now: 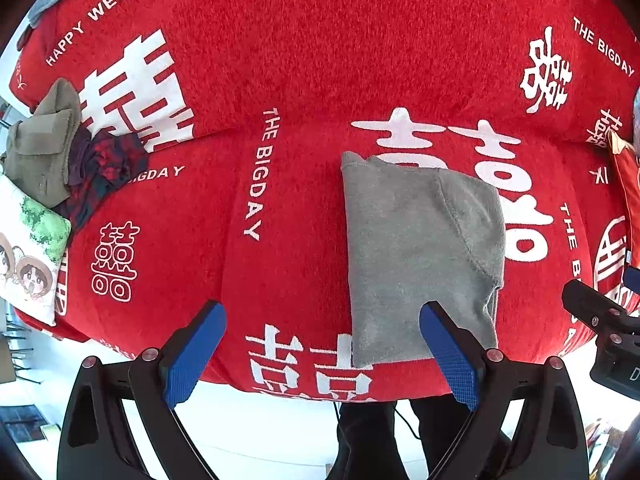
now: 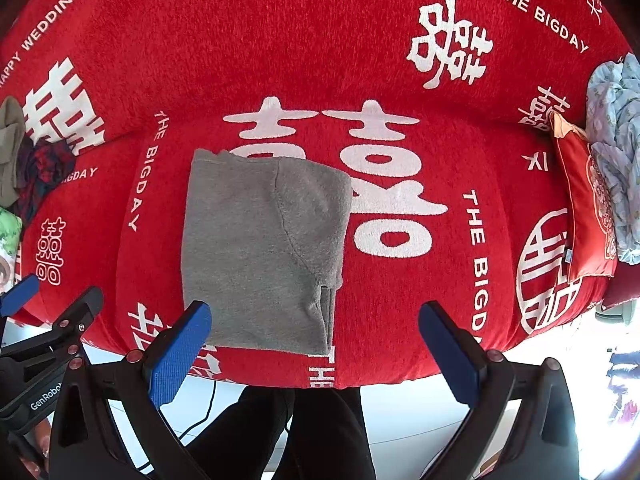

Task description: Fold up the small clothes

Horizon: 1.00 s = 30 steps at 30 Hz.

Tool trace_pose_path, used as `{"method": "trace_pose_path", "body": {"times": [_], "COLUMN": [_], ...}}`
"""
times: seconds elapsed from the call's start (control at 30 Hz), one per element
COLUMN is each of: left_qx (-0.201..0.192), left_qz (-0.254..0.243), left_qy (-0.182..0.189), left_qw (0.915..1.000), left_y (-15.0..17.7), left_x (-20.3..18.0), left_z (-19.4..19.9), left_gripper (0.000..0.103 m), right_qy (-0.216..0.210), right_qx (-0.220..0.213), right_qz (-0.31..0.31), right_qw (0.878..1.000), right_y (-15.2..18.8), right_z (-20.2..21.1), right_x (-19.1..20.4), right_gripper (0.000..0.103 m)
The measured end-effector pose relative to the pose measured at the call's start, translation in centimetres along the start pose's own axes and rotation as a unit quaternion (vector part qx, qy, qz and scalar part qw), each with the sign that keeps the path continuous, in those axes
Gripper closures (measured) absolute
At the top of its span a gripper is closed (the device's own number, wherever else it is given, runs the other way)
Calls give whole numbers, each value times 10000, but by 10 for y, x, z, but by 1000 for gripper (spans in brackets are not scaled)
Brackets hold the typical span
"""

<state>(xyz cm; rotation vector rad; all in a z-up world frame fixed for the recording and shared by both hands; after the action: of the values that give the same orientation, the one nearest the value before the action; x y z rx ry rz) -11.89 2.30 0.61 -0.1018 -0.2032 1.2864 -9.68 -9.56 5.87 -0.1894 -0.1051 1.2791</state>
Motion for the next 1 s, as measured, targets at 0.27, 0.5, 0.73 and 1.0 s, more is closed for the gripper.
{"method": "trace_pose_path", "body": {"times": [0.27,0.5,0.73,1.0], "left_qx": [-6,-10,15,30], "left_qz": [1,-23,2,-32], "left_qy": [-1,-47,-50,-38], "left_qw": [10000,10000,10000,10000], "left_y": [0,1,1,3], "left_x": [0,0,2,2], "left_z": [0,0,-2,-3], "left_gripper": [5,5,5,5], "right_qy": [2,20,18,16], "right_qx": [-7,-1,1,5], "right_qz": [-9,7,5,0], "right_qw": [10000,10000,10000,10000], "right_y": [0,0,0,2], "right_z": [0,0,0,-1], "right_x": [0,0,1,1], "right_gripper": [0,0,0,0]}}
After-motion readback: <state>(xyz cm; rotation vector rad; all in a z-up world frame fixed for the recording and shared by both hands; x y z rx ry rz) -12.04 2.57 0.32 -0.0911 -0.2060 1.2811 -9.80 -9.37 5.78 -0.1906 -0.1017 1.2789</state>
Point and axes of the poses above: each gripper's, at about its wrist camera, not at the fingertips, and z roughly against the way its jaws point, x to its left, y to its underside, the point moved 5 cm from there along -z, roughly the way its jaws point, and after that the axes turned 3 degrees about x, right-handed, at the moved point
